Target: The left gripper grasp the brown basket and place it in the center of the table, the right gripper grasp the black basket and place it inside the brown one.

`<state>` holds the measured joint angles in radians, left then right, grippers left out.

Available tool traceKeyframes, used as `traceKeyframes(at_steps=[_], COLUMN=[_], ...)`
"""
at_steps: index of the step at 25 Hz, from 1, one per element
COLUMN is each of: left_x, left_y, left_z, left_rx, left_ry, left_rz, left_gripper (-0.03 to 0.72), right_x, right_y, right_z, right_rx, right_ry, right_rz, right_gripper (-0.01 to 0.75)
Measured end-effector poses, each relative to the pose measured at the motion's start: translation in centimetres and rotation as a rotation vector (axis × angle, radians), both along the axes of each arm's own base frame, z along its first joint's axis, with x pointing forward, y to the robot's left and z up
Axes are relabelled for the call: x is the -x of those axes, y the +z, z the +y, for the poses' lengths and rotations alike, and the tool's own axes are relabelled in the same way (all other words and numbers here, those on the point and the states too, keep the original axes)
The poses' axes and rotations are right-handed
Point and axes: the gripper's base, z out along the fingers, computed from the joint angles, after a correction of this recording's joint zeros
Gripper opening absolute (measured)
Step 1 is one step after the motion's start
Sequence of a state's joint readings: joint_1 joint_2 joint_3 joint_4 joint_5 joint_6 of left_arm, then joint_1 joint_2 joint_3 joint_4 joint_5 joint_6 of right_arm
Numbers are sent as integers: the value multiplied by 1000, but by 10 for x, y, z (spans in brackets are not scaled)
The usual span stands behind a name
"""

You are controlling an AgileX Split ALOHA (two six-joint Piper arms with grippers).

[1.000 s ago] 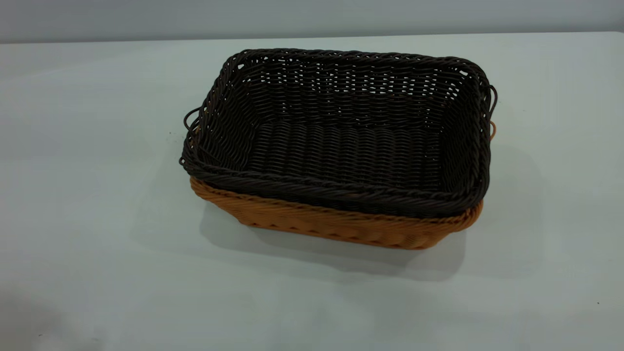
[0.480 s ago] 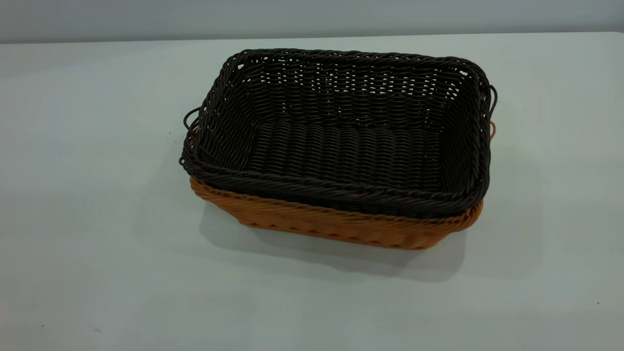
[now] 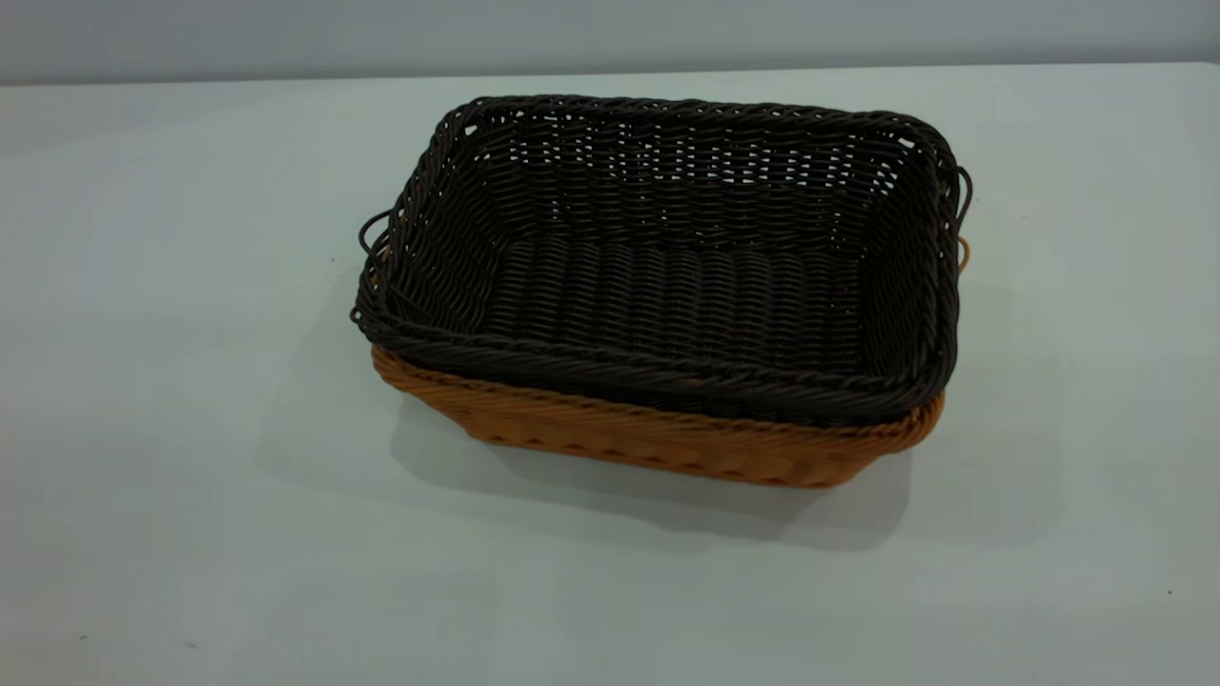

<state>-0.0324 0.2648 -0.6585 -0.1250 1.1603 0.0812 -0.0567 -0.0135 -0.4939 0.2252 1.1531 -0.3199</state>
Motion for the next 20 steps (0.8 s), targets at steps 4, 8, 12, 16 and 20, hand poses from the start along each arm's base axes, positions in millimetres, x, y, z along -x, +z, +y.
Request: traceKeyframes(at_steps=[4, 8, 12, 16, 20], left_x=[2, 3, 2, 2, 2], left_y=[-23, -38, -42, -43, -43], left_z=[1, 2, 5, 10, 11], left_rx=[0, -6, -31, -56, -57], left_ry=[15, 20, 40, 102, 116], left_rz=[45, 58, 21, 16, 16], left_gripper=[534, 534, 534, 534, 534], right_x=[0, 0, 0, 0, 0], right_y=[-3, -3, -3, -3, -3], right_z=[0, 0, 0, 0, 0], right_rx=[1, -2, -7, -8, -7], right_ry=[64, 81, 85, 86, 87], right_rz=[6, 6, 6, 6, 6], right_gripper=[593, 593, 593, 593, 593])
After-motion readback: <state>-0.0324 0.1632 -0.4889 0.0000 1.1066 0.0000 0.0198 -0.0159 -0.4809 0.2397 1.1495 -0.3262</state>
